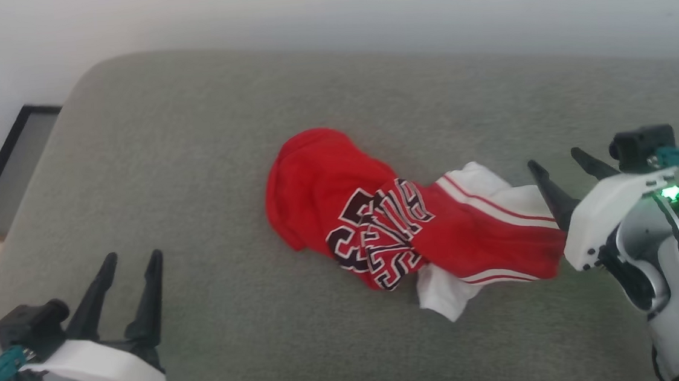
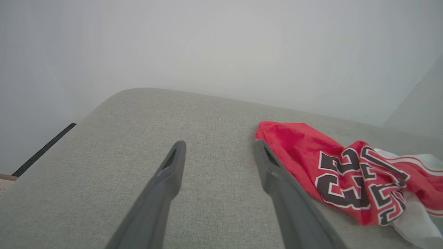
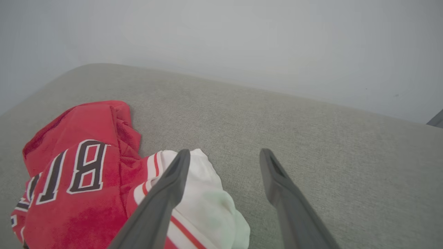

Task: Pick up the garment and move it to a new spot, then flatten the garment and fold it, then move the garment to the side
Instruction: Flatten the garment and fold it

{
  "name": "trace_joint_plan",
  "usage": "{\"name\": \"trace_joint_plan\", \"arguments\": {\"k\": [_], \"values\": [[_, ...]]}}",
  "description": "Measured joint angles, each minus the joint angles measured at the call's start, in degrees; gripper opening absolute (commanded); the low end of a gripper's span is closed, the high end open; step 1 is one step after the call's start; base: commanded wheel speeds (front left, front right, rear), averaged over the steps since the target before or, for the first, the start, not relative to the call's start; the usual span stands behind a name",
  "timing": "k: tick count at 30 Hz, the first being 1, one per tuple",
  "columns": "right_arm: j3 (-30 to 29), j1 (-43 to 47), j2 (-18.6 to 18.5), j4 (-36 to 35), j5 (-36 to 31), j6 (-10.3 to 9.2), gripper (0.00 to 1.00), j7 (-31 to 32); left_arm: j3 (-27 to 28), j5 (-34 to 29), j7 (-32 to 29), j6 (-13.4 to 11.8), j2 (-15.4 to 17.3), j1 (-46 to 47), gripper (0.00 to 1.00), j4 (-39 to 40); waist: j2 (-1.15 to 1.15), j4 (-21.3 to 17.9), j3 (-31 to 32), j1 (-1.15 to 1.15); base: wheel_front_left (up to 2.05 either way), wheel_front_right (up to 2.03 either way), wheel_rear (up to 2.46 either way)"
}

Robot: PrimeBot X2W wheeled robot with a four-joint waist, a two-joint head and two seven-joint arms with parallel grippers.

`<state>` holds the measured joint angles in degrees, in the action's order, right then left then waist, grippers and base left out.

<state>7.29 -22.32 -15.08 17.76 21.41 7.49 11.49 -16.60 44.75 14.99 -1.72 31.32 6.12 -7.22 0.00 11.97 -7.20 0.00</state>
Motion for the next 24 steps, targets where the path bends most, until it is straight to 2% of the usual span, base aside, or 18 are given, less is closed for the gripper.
{"name": "trace_joint_plan", "arguments": {"k": [11, 17, 18, 19, 20, 24], "values": [[8.0, -8.2, -5.2, 10.0, 4.7, 0.0, 1.0, 21.1, -2.7, -1.5, 0.0, 2.9, -4.1, 4.4, 1.0, -4.4, 0.0, 5.8, -4.6, 0.0, 0.0, 0.0, 0.0], [9.3, -11.6, -6.5, 13.0, 5.3, 0.05, 1.0, 27.9, -2.5, -2.3, 0.0, 4.2, -6.2, 5.9, 1.0, -6.5, 0.0, 7.5, -6.4, 0.0, 0.0, 0.0, 0.0], [9.7, -12.1, -6.6, 13.2, 5.4, 0.05, 0.89, 28.6, -2.5, -2.6, 0.0, 4.5, -6.5, 6.0, 1.0, -6.9, 0.0, 7.7, -6.6, 0.0, 0.0, 0.0, 0.0], [10.0, -12.4, -6.8, 13.3, 5.5, 0.04, 0.09, 28.9, -2.4, -2.6, 0.0, 4.6, -6.9, 6.0, 1.0, -7.2, 0.0, 7.8, -6.7, 0.0, 0.0, 0.0, 0.0], [10.4, -12.7, -6.9, 13.3, 5.9, 0.04, 0.0, 29.0, -2.2, -2.7, 0.0, 4.9, -7.2, 6.1, 1.0, -7.5, 0.0, 7.9, -6.8, 0.0, 0.0, 0.0, 0.0], [11.0, -13.3, -7.0, 13.1, 7.5, 0.07, 0.0, 28.6, -1.4, -3.2, 0.0, 5.6, -8.0, 6.3, 1.0, -8.6, 0.0, 7.7, -6.5, 0.0, 0.0, 0.0, 0.0]]}}
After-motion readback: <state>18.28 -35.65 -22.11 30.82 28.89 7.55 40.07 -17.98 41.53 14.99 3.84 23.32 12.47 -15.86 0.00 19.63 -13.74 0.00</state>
